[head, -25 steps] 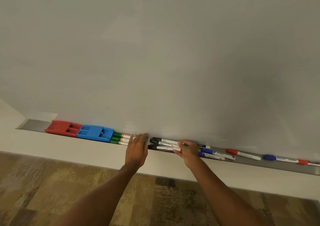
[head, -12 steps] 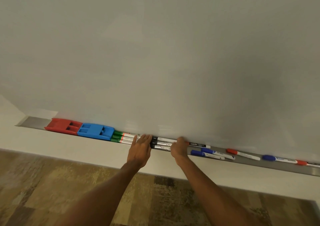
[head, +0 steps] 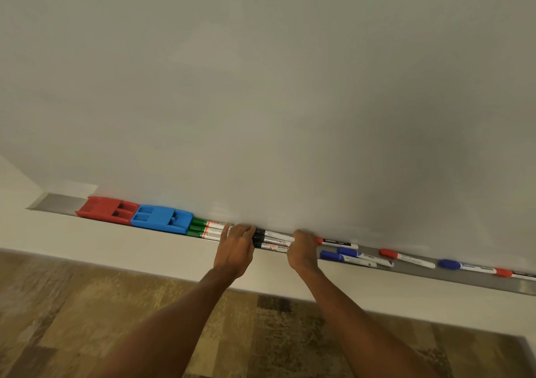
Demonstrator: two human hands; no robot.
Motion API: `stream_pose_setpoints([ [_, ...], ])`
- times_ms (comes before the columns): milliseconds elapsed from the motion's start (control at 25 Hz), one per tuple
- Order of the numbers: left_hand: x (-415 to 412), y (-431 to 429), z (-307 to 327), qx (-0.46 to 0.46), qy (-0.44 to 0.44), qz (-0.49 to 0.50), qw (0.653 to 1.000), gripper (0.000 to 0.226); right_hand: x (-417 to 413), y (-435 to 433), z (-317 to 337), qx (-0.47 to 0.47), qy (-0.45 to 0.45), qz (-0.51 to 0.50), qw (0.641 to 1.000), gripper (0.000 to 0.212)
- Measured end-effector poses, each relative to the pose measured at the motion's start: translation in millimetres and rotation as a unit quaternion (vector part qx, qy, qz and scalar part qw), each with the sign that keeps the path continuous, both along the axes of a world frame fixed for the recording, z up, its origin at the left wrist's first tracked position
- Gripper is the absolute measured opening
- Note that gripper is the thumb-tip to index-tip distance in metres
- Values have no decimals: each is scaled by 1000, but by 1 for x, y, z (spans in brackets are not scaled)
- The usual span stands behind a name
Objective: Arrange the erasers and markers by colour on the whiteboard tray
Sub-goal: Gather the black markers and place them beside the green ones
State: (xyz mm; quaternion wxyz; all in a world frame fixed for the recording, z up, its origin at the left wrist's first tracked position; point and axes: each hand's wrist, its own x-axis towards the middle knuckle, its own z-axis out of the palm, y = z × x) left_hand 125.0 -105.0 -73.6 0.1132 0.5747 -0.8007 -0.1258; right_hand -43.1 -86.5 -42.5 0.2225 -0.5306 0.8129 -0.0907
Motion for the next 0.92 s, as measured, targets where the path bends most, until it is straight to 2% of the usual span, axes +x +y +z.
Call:
stream_pose_setpoints([
  [200, 0, 0, 1, -15, 6, 16, 1000, 33, 5, 0, -2, -20, -36, 32, 999, 27],
  [520, -3, 1, 2, 2, 23, 25, 999, 34, 5, 1, -3, -37, -27, 50, 998, 34],
  [920, -29, 15, 0, -11, 51, 47, 998, 37, -32, 19, -4, -63, 51, 87, 993, 33],
])
